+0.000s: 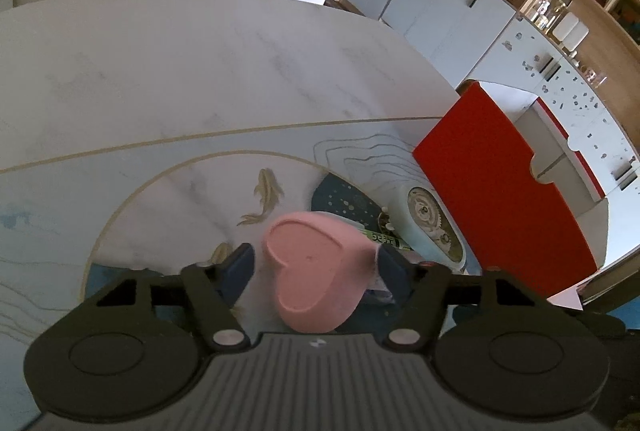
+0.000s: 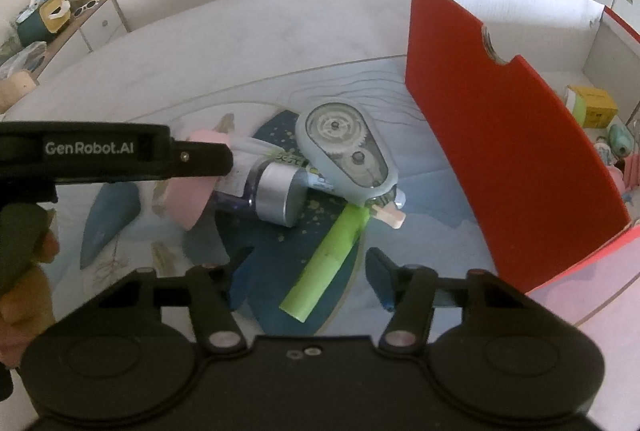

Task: Organize rigid objects
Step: 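Grasp the pink heart dish with the left tool while the right tool grasps the lime-green stick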

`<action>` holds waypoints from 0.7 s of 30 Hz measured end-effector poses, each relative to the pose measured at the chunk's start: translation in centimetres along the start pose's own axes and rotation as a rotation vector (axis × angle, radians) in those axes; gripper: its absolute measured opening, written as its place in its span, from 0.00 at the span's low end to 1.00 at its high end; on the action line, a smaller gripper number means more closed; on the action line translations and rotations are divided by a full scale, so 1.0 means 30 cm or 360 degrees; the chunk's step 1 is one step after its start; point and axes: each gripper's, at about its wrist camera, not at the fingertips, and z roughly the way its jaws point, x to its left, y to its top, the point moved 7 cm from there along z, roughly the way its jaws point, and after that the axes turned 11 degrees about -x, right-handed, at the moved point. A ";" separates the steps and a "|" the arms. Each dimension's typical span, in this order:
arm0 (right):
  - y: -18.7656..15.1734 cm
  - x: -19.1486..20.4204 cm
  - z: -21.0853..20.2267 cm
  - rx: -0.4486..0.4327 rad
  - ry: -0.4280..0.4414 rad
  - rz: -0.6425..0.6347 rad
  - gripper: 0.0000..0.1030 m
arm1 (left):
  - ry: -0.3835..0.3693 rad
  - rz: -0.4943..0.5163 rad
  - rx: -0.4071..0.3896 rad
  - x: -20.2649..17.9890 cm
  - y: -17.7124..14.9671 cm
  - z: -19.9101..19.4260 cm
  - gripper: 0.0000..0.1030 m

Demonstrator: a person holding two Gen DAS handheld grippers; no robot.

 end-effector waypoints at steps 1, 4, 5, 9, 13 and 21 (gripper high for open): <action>0.001 -0.001 0.002 -0.0001 -0.0010 0.0003 0.53 | -0.0009 -0.0010 0.0006 0.000 -0.001 0.003 0.62; 0.005 -0.003 0.012 0.0004 -0.0028 0.0012 0.49 | -0.0022 -0.0033 0.0010 0.000 -0.001 0.006 0.61; 0.006 -0.005 0.014 0.0006 -0.0035 0.0017 0.48 | -0.0021 -0.0032 0.0009 0.000 -0.001 0.007 0.61; 0.004 -0.007 0.029 0.0021 -0.0066 0.0023 0.41 | -0.0022 -0.0038 0.0006 0.000 0.001 0.008 0.60; 0.005 -0.008 0.027 0.0017 -0.0102 0.0005 0.29 | -0.0025 -0.0041 0.0005 0.001 -0.001 0.009 0.60; -0.009 -0.013 0.007 0.0024 -0.0120 0.0019 0.15 | -0.0001 -0.0028 -0.0007 0.001 -0.003 0.005 0.59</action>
